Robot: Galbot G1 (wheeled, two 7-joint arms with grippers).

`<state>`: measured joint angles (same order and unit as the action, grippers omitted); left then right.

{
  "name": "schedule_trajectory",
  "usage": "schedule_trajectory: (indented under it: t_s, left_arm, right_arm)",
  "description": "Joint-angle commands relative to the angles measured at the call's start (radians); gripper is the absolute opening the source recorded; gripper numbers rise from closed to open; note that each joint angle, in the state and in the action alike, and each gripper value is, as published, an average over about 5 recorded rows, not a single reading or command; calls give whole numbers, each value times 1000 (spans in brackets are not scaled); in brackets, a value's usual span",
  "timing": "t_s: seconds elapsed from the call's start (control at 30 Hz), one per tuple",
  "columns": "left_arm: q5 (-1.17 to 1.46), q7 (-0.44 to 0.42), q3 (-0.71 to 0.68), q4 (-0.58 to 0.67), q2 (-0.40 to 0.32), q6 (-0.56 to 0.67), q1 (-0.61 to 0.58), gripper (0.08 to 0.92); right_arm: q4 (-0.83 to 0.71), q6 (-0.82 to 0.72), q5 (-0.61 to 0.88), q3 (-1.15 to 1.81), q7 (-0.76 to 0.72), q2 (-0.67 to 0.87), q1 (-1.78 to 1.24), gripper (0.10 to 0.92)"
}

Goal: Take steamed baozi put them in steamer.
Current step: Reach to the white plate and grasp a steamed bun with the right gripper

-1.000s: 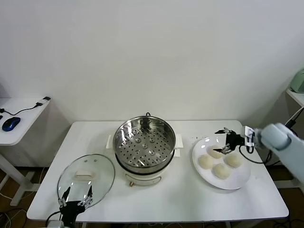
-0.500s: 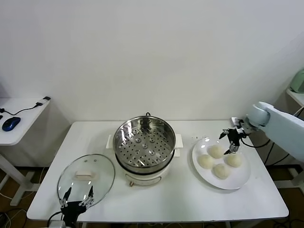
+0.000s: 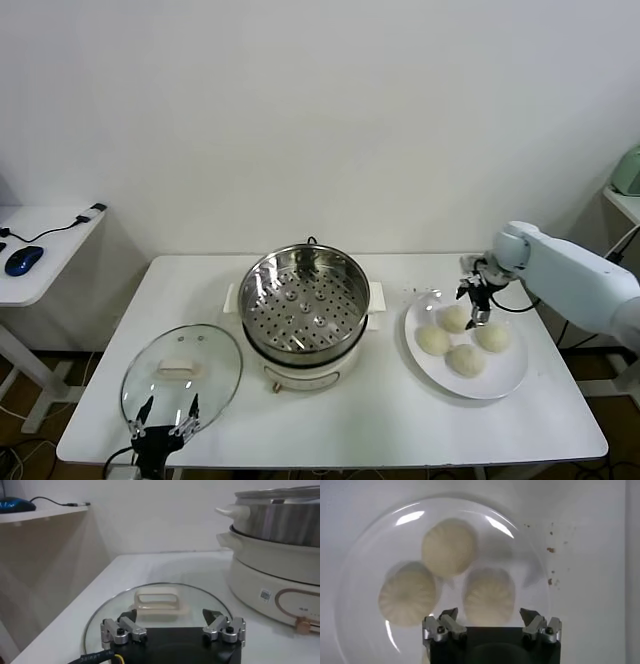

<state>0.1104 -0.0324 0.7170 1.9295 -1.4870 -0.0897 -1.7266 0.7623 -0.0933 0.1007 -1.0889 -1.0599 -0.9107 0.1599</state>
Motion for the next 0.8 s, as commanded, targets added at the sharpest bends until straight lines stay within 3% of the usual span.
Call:
schedule_trajectory:
  t_s: [0.03, 0.4, 0.63, 0.8]
  left_arm:
    - [-3, -2, 0, -3, 2, 2, 0, 823]
    - [-11, -1, -1, -1, 3, 3, 0, 823]
    - [-15, 0, -4, 9, 1, 4, -8, 823]
    - [-20, 0, -10, 10, 1, 4, -8, 823]
  right_arm:
    - [-70, -13, -26, 30, 11, -54, -38, 820]
    - [-43, -15, -17, 38, 13, -43, -16, 693]
    - [161, -25, 112, -169, -12, 46, 215, 685]
    - [329, 49, 274, -400, -47, 25, 568, 686]
